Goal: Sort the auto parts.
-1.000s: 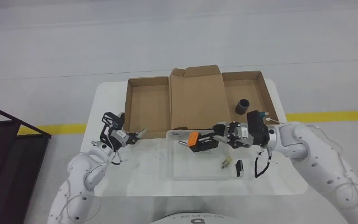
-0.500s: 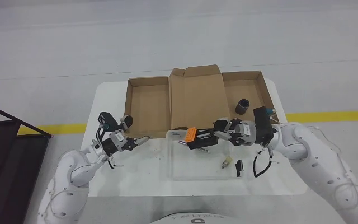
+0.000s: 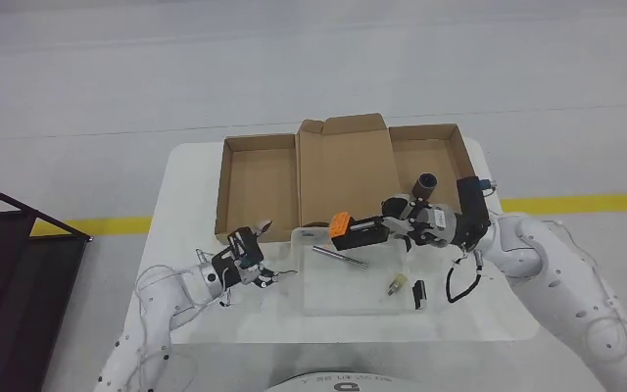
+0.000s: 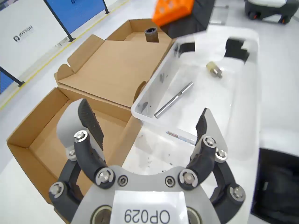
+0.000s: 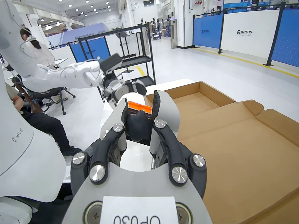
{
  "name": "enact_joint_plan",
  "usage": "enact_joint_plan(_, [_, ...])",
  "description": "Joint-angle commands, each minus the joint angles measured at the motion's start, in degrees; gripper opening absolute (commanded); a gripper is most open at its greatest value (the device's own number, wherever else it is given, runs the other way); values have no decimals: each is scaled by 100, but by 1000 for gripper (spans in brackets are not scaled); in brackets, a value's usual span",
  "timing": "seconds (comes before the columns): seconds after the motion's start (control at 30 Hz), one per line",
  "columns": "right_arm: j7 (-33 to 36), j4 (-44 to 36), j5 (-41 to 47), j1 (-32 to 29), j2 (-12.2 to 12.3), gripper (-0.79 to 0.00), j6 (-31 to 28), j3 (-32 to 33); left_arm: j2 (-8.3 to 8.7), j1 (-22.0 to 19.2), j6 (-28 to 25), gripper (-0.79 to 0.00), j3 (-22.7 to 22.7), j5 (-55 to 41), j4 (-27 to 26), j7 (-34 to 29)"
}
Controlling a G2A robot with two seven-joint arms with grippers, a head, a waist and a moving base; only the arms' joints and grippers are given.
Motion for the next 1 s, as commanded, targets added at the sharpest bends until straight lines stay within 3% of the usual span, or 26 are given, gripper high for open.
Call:
enact_joint_plan(0.0, [-8, 4, 91, 5, -4, -785, 3, 2, -3, 54, 749, 0, 274, 903, 246, 876])
enact_joint_plan(0.17, [93, 55, 385, 74, -7, -785, 3, -70, -31, 70, 2038, 0, 765, 1573, 655, 2166])
enact_joint_plan(0.37, [246, 115, 689, 194, -20, -785, 3, -178, -49, 68, 2844, 0, 836, 1400, 632, 2980])
enact_joint_plan(0.6, [462, 34, 843, 246, -24, -785, 3, -288, 9, 149, 2856, 0, 819, 1804, 339, 2974])
enact_joint_plan(0.97, [841, 64, 1063, 464, -96, -785, 3, -695, -26, -96, 3459, 0, 1248, 2387, 81, 2750])
